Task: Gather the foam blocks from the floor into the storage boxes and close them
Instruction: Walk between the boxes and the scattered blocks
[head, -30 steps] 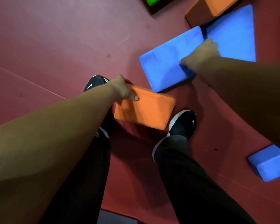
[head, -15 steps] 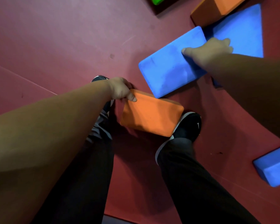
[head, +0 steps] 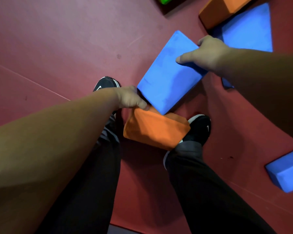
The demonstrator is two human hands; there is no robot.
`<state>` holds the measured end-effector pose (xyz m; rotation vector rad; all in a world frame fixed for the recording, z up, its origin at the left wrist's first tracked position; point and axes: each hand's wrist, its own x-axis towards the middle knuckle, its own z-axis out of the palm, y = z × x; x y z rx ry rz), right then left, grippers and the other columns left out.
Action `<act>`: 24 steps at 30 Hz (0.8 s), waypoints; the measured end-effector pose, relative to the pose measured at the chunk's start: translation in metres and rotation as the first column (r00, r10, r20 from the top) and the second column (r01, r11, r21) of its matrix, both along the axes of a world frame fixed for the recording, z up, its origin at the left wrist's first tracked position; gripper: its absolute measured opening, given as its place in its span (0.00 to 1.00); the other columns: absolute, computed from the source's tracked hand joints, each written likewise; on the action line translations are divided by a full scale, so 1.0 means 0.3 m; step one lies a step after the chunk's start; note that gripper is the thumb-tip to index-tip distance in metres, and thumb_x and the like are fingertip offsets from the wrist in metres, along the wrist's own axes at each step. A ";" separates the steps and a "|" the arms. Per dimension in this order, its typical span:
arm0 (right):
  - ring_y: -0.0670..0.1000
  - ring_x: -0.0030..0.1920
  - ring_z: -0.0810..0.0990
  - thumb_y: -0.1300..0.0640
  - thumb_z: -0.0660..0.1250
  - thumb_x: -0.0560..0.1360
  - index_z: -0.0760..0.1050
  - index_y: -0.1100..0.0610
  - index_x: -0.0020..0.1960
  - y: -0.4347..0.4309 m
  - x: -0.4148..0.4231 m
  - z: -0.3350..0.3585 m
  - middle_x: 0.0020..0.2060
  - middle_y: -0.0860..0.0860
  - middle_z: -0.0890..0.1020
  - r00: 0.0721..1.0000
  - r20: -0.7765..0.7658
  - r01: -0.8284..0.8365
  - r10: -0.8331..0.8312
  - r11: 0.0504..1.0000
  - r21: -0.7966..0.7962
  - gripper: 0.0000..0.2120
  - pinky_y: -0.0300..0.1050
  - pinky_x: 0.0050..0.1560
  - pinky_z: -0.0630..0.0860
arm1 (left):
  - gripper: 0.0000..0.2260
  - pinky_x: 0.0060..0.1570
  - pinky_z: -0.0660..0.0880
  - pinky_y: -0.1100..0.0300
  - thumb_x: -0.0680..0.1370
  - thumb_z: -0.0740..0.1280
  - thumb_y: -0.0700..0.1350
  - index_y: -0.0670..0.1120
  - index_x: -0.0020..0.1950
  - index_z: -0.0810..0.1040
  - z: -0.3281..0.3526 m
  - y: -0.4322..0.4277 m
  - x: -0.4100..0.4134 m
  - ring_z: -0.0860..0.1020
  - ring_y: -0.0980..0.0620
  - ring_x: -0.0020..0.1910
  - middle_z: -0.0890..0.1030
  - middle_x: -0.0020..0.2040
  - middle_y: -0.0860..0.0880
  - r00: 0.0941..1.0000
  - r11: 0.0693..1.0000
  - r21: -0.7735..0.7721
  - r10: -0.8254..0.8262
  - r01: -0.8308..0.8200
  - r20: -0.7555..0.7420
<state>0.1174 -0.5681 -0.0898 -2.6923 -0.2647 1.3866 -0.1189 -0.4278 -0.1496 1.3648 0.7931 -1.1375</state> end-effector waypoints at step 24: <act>0.68 0.67 0.71 0.43 0.79 0.66 0.64 0.55 0.70 -0.020 -0.013 0.899 0.66 0.61 0.74 0.846 0.306 -0.417 0.436 0.900 -0.130 0.41 0.61 0.64 0.71 | 0.31 0.48 0.72 0.54 0.69 0.78 0.59 0.46 0.65 0.72 0.969 0.056 0.279 0.75 0.47 0.50 0.76 0.53 0.48 0.910 0.802 0.582 -0.134 -0.133 0.392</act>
